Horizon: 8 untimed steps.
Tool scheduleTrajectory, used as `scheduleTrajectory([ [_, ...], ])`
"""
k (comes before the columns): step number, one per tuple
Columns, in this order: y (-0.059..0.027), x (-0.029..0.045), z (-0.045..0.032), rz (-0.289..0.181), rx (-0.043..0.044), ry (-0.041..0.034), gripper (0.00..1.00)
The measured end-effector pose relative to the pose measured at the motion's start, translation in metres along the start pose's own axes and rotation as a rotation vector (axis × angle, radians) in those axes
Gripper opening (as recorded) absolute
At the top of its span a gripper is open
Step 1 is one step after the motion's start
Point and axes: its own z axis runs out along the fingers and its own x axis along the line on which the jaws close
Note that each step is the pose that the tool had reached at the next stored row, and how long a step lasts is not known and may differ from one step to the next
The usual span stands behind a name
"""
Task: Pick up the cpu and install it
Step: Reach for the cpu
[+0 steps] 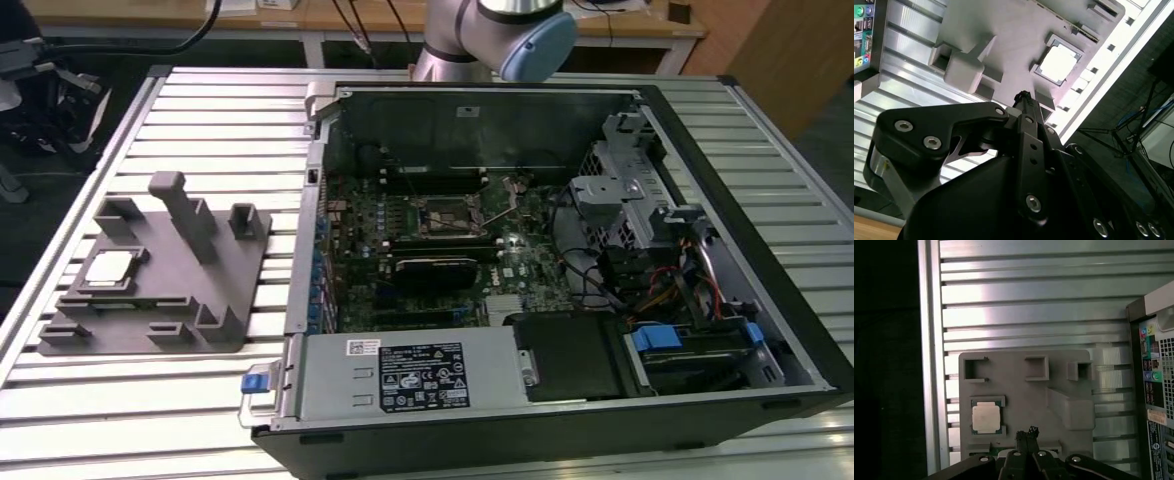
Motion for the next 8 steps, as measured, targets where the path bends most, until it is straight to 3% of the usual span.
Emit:
scheduleTrajectory([
  [8,-0.0010,0.0090,0.0125,0.000,-0.0001,-0.0002,0.11],
])
